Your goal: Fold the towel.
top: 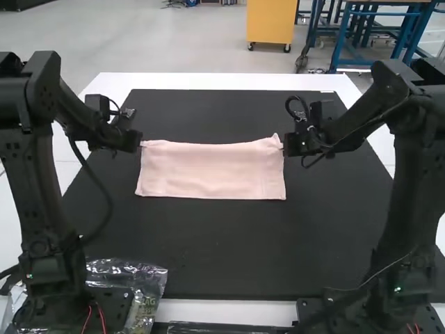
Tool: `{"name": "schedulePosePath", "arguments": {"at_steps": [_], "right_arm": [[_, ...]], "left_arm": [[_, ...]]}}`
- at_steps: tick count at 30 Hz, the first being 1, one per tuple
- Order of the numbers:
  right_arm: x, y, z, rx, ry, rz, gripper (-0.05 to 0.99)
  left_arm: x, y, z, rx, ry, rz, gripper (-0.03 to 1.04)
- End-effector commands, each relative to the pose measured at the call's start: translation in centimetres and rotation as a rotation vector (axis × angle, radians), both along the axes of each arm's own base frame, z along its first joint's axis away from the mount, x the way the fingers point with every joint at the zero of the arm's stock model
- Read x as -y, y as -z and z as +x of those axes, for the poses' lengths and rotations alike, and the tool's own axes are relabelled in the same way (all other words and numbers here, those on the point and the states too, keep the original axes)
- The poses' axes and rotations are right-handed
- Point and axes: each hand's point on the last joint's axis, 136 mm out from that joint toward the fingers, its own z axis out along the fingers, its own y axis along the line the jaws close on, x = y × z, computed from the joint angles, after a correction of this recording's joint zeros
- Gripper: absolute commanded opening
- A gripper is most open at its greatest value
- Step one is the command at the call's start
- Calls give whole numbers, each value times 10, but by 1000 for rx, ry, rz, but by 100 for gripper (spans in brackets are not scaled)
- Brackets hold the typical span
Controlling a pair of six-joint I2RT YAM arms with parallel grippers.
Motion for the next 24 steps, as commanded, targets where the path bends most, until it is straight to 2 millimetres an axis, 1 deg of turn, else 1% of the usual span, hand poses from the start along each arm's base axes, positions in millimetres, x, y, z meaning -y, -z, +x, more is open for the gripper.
{"name": "schedulePosePath", "arguments": {"at_steps": [1, 5, 8, 10, 14, 19, 24], "right_arm": [[14, -28, 1, 46, 26, 20, -2], [14, -37, -14, 42, 15, 30, -2], [14, -41, -25, 33, 6, 34, -2], [15, -42, -34, 25, 2, 36, -2], [16, -40, -53, 4, -7, 42, -2], [17, -31, -73, -24, -15, 44, -2], [19, -16, -93, -66, -23, 44, -2]], "left_arm": [[-13, -22, -5, 43, -4, 32, 2], [-11, -34, -18, 51, 3, 35, 2], [-9, -40, -30, 47, 6, 41, 2], [-7, -44, -38, 36, 11, 42, 2], [-3, -46, -56, 6, 13, 41, 2], [1, -37, -77, -27, 30, 53, 2], [3, -21, -97, -56, 27, 58, 2]]}}
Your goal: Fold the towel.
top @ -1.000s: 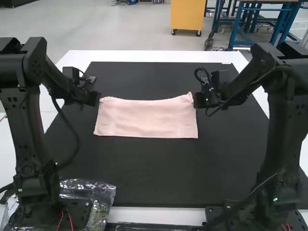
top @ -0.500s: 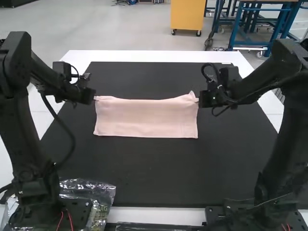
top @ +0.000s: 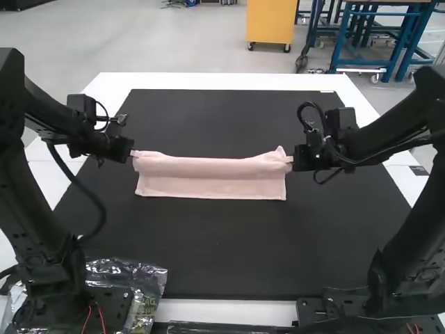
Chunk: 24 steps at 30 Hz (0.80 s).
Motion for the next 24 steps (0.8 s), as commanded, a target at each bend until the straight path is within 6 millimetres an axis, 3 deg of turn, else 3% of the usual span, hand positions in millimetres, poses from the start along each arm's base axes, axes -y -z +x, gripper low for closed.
{"name": "schedulePosePath", "arguments": {"at_steps": [1, 9, 15, 16, 18, 19, 20, 21, 22, 23, 24], "right_arm": [[7, -2, -5, 2, 15, 14, -2], [8, 20, -22, -35, 8, 4, -2], [9, 55, -41, -129, -6, -24, -2], [10, 61, -44, -147, -6, -28, 5], [11, 73, -49, -182, -4, -36, 30], [12, 77, -50, -195, -2, -39, 45], [13, 78, -49, -198, 4, -38, 65], [14, 80, -50, -208, 9, -37, 81], [14, 79, -49, -204, 7, -33, 89], [14, 78, -49, -204, 7, -30, 91], [13, 75, -46, -196, 8, -28, 91]], "left_arm": [[-6, 2, -9, 14, -5, 32, 2], [-4, 27, -30, 3, -3, 47, 2], [-5, 45, -42, 28, -23, 74, 2], [-4, 48, -45, 25, -22, 75, 2], [-4, 55, -49, 19, -18, 80, 5], [-4, 58, -51, 14, -14, 83, 24], [-4, 61, -52, 9, -12, 84, 53], [-4, 62, -52, 6, -12, 83, 71], [-5, 62, -52, 6, -18, 82, 92], [-8, 60, -50, 17, -25, 82, 98], [-12, 55, -45, 38, -40, 81, 98]]}}
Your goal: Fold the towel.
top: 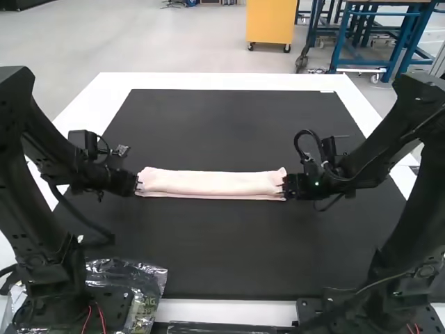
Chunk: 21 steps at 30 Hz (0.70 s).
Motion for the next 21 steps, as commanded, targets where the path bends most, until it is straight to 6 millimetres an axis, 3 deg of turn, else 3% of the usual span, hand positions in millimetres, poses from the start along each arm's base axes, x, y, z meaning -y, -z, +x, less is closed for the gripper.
{"name": "schedulePosePath", "arguments": {"at_steps": [1, 7, 11, 21], "right_arm": [[18, 6, 11, 5, 72, -65, 91], [12, -26, 26, 71, 86, -30, 90], [9, -38, 34, 93, 86, -20, 90], [-7, -30, 32, 85, 46, -32, 90]], "left_arm": [[-15, -6, 8, 35, -45, 8, 98], [-48, -30, 28, 96, -131, -15, 97], [-62, -42, 37, 114, -164, -40, 97], [-66, -56, 44, 122, -175, -90, 97]]}}
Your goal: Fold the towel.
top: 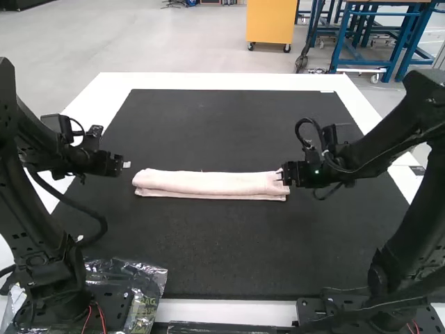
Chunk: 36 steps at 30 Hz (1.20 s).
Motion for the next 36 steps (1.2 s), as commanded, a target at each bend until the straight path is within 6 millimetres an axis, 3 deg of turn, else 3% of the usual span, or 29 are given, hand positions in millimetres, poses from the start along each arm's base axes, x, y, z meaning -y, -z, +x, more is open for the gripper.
{"name": "schedulePosePath", "arguments": {"at_steps": [1, 13, 15, 16, 17, 18, 19, 22, 26, 32, 36], "right_arm": [[-10, -2, 7, 16, -12, -3, 90], [-24, 24, 6, 1, -42, -34, 90], [-28, 30, 3, -8, -57, -39, 84], [-31, 34, 0, -13, -72, -45, 75], [-34, 40, -4, -24, -91, -53, 50], [-38, 42, -8, -28, -115, -49, 15], [-41, 44, -11, -37, -131, -33, -3], [-39, 46, -12, -57, -121, -13, -2], [-14, 45, -6, -59, -76, -25, -2], [27, 14, 9, -3, 12, -30, -2], [33, -14, 15, 36, 24, -23, -2]], "left_arm": [[-2, -17, 8, 45, -2, -41, 97], [0, -24, 8, 58, -4, -82, 97], [-1, -26, 8, 63, -6, -80, 97], [0, -26, 7, 63, -4, -80, 97], [-1, -26, 7, 63, -6, -80, 97], [0, -26, 7, 61, -4, -81, 97], [0, -26, 7, 60, -3, -82, 97], [0, -25, 7, 59, -2, -81, 97], [0, -25, 7, 59, -4, -79, 97], [-2, -31, 11, 81, 0, -68, 97], [-2, -33, 13, 88, 3, -62, 97]]}}
